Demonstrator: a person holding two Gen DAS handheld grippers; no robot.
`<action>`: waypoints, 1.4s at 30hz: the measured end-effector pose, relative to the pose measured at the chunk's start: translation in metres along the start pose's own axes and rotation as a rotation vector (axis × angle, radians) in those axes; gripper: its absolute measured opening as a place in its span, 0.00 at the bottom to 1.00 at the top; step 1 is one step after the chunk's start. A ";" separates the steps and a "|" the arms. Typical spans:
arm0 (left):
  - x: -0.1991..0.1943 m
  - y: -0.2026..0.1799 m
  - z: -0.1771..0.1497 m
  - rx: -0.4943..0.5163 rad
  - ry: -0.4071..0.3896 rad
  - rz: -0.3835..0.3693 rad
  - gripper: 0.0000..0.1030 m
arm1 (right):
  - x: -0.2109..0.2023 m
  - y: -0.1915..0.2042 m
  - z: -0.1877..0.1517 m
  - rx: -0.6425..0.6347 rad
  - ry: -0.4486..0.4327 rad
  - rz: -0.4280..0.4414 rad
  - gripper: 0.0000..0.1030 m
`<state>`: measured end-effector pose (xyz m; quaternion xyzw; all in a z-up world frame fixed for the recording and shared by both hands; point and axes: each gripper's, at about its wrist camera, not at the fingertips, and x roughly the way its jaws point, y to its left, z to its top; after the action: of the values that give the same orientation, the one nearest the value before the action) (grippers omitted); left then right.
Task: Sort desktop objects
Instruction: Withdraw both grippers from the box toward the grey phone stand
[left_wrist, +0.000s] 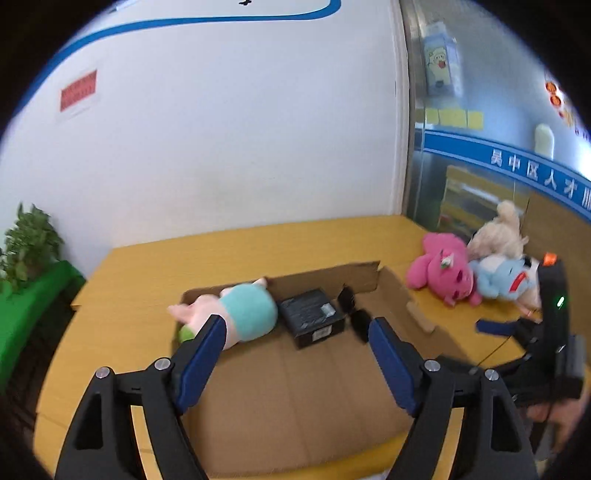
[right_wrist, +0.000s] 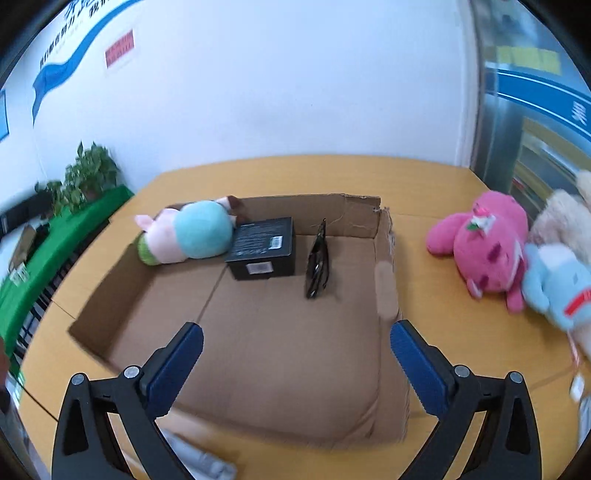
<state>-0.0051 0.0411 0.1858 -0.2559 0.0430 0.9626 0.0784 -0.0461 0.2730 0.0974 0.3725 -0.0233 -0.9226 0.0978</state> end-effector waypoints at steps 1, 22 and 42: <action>-0.007 -0.003 -0.010 0.015 0.005 0.026 0.77 | -0.010 0.005 -0.007 0.002 -0.013 -0.003 1.00; -0.056 -0.029 -0.071 -0.022 0.036 0.004 0.77 | -0.078 0.058 -0.075 -0.086 -0.081 -0.072 1.00; 0.000 -0.014 -0.166 -0.073 0.332 -0.079 0.77 | 0.030 0.063 -0.175 0.012 0.280 0.130 0.98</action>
<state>0.0776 0.0351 0.0417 -0.4155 0.0105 0.9042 0.0986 0.0638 0.2108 -0.0419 0.4958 -0.0390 -0.8531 0.1576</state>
